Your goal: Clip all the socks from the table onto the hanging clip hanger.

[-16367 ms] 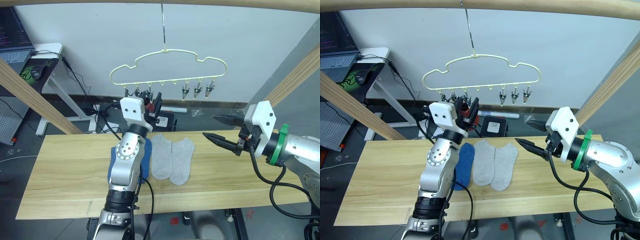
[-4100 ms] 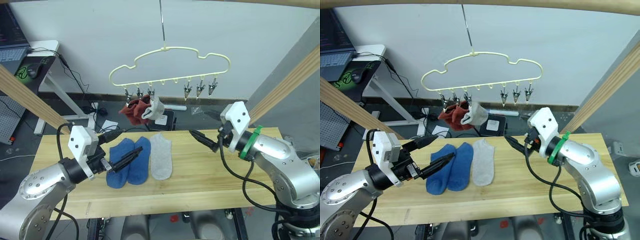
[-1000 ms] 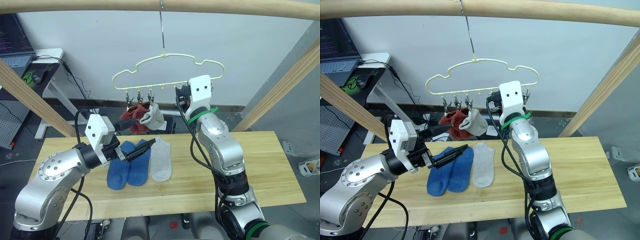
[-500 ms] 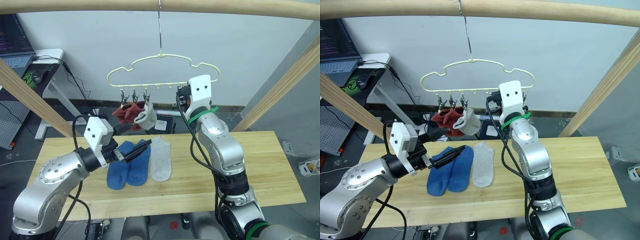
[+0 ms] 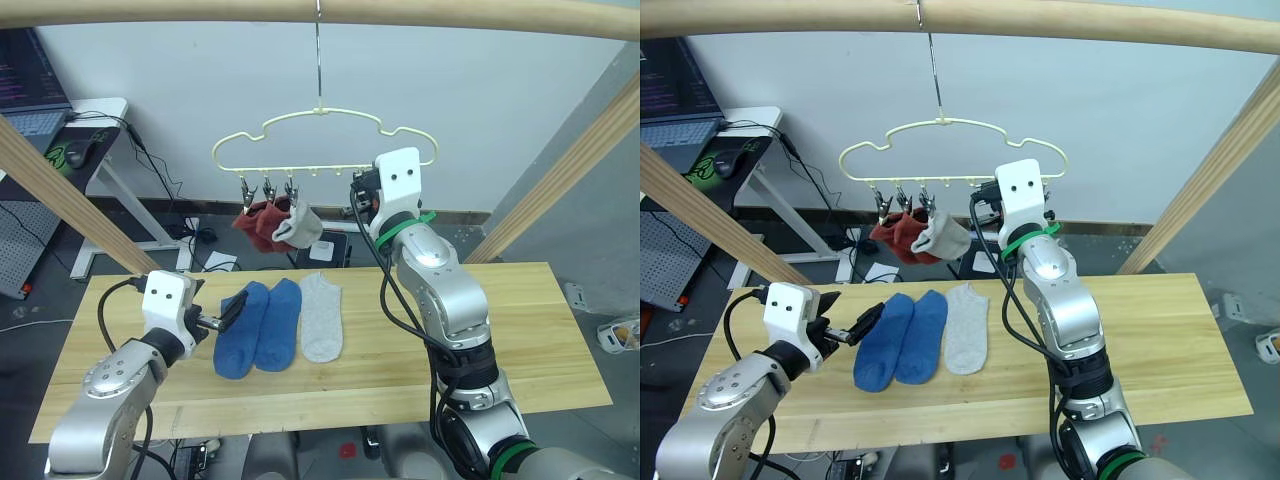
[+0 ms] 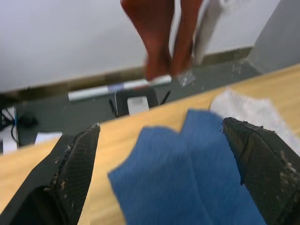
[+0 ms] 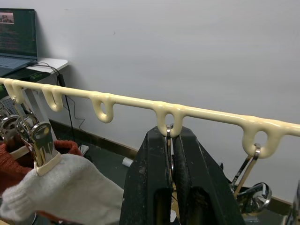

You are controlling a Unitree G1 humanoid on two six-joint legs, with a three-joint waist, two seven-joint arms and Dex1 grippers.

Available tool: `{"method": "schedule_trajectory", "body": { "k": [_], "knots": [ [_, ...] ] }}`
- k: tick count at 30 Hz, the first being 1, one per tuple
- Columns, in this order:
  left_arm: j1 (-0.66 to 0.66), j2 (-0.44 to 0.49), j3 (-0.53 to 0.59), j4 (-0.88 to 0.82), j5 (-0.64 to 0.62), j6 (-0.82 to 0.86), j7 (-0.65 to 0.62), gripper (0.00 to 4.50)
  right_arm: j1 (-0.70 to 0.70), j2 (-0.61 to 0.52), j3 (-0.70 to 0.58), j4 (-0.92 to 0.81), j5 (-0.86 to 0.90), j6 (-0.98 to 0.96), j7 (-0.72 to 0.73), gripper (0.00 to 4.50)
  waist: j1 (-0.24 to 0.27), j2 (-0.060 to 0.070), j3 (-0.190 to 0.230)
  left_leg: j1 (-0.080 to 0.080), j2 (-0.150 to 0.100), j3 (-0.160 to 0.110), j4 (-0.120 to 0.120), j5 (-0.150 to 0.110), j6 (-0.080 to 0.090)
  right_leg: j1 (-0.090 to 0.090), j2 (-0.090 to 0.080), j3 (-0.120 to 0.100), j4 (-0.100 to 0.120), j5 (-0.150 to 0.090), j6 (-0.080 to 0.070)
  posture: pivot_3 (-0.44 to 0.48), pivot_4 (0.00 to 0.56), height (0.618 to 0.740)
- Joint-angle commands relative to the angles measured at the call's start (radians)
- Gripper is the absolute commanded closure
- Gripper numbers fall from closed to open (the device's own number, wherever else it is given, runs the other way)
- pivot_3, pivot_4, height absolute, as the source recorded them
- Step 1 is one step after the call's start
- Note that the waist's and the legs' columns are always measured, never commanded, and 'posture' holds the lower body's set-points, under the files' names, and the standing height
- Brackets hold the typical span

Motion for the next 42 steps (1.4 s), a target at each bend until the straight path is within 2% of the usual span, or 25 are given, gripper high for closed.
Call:
{"method": "schedule_trajectory", "body": {
  "k": [1,7,20,23,27,30,39,42],
  "knots": [
    [-0.021,-0.043,0.021,0.054,0.03,0.002,0.066,0.0,-0.017,0.002,0.003,-0.076,0.013,0.007,0.008,4.5,0.0,0.0,0.0,0.0,0.0,0.0,0.0,0.0,0.0,0.0,0.0,0.0,0.0,0.0,0.0,-0.088,0.269,0.735],
    [-0.088,-0.119,0.012,0.169,0.02,0.087,0.126,0.0,-0.016,-0.005,0.005,-0.099,0.017,0.042,0.021,4.5,0.0,0.001,0.001,0.0,0.0,0.0,0.0,0.0,0.0,0.0,0.0,-0.001,0.0,0.0,0.0,-0.098,0.295,0.735],
    [-0.249,-0.182,0.046,0.401,-0.031,0.203,0.114,0.0,-0.011,-0.014,0.036,-0.135,0.018,0.077,0.033,4.5,-0.002,0.002,0.004,0.0,0.0,0.0,-0.001,0.0,0.0,0.0,0.0,-0.001,-0.002,0.0,0.0,-0.128,0.312,0.735],
    [-0.267,-0.184,0.055,0.438,-0.035,0.229,0.121,0.56,-0.011,-0.014,0.038,-0.14,0.018,0.082,0.031,4.5,-0.004,0.003,0.005,0.0,0.0,0.0,-0.002,0.0,0.0,0.0,0.0,0.0,-0.003,0.0,0.0,-0.134,0.315,0.735],
    [-0.27,-0.183,0.052,0.451,-0.026,0.245,0.124,1.73,-0.009,-0.012,0.04,-0.143,0.019,0.087,0.028,4.5,-0.004,0.004,0.005,0.0,0.0,0.0,-0.002,0.0,0.0,0.0,0.0,0.0,-0.004,0.0,0.0,-0.135,0.316,0.735],
    [-0.27,-0.187,0.057,0.458,-0.02,0.252,0.136,2.42,-0.009,-0.009,0.041,-0.143,0.019,0.088,0.026,4.5,-0.004,0.004,0.005,0.0,0.0,0.0,-0.003,0.0,0.0,0.001,0.0,-0.001,-0.006,0.0,0.0,-0.137,0.314,0.735],
    [-0.248,-0.184,0.102,0.396,-0.061,0.255,0.127,4.49,-0.013,0.004,0.041,-0.13,0.024,0.078,0.018,4.5,-0.005,0.004,0.006,0.0,0.0,0.0,-0.004,0.0,0.001,0.001,0.0,0.0,-0.008,0.0,0.0,-0.129,0.305,0.735],
    [-0.238,-0.174,0.12,0.341,-0.108,0.253,0.088,4.49,-0.015,0.006,0.041,-0.128,0.026,0.076,0.016,4.5,-0.005,0.004,0.006,0.0,0.001,0.0,-0.004,0.0,0.001,0.001,0.0,-0.001,-0.008,0.0,0.0,-0.129,0.304,0.735]
  ]
}}
